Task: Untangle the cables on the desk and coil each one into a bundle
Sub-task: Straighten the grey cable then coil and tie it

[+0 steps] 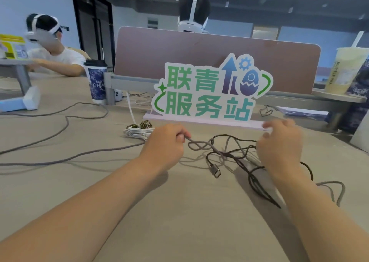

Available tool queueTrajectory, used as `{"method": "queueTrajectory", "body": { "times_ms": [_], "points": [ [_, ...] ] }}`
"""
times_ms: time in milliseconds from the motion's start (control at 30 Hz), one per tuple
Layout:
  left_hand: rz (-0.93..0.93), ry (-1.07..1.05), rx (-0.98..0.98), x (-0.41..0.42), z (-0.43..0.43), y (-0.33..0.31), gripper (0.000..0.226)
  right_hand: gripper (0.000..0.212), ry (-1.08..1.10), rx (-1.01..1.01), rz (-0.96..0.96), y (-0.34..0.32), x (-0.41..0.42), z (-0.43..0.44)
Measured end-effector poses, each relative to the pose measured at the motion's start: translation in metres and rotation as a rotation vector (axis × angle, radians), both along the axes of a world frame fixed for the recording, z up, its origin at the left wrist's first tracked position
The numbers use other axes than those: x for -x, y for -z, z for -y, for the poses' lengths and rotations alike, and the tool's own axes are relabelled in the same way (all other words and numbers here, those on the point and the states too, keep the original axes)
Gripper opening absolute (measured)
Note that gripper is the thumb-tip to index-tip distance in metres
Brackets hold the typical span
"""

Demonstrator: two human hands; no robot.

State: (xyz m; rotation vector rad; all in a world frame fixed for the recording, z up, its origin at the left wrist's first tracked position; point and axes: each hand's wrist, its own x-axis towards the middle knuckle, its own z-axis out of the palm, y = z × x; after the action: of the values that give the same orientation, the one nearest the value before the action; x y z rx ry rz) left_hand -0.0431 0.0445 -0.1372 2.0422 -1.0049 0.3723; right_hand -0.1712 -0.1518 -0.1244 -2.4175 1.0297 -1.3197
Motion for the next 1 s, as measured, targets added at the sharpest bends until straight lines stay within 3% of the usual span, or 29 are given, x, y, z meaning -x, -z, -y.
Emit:
{"method": "queueTrajectory", "body": {
  "times_ms": [100,200,267,333,400,500,567,700,767,867,900,1000],
  "points": [
    [-0.04,0.075,0.109,0.016,0.002,-0.007,0.015,0.03,-0.463,0.09,0.018,-0.009,-0.008,-0.044],
    [-0.13,0.16,0.302,0.025,0.001,-0.015,0.022,0.047,-0.707,0.01,-0.374,0.004,-0.019,-0.067],
    [-0.137,0.152,0.378,0.024,-0.002,-0.021,0.029,0.032,-0.669,-0.051,-0.433,0.013,-0.023,-0.059],
    [-0.14,0.077,0.474,0.017,-0.008,-0.028,0.031,0.015,-0.645,-0.225,-0.256,0.011,-0.023,-0.043],
    [-0.157,-0.027,0.58,0.007,-0.014,-0.033,0.031,0.017,-0.591,-0.361,-0.189,0.009,-0.021,-0.025],
    [-0.165,-0.121,0.646,-0.004,-0.018,-0.033,0.031,0.021,-0.377,-0.267,-0.273,0.015,-0.018,-0.002],
    [-0.147,-0.135,0.645,-0.005,-0.018,-0.03,0.031,0.016,-0.251,-0.235,-0.174,0.017,-0.014,0.009],
    [-0.151,-0.213,0.672,-0.015,-0.017,-0.03,0.027,0.041,0.092,-0.061,-0.15,0.017,-0.007,0.024],
    [-0.189,-0.255,0.484,-0.027,-0.021,-0.021,0.02,0.049,0.067,-0.199,-0.222,0.017,-0.004,0.024],
    [-0.2,-0.333,-0.237,-0.036,-0.025,0.002,0.025,0.048,-0.096,-0.304,-0.366,0.018,-0.007,0.018],
    [-0.152,-0.333,-0.357,-0.033,-0.024,0.007,0.027,0.048,-0.141,-0.31,-0.365,0.017,-0.008,0.014],
    [-0.034,-0.153,-0.225,-0.013,-0.01,0.006,0.052,0.046,-0.26,-0.349,-0.311,0.014,-0.012,0.003]
  ]
}}
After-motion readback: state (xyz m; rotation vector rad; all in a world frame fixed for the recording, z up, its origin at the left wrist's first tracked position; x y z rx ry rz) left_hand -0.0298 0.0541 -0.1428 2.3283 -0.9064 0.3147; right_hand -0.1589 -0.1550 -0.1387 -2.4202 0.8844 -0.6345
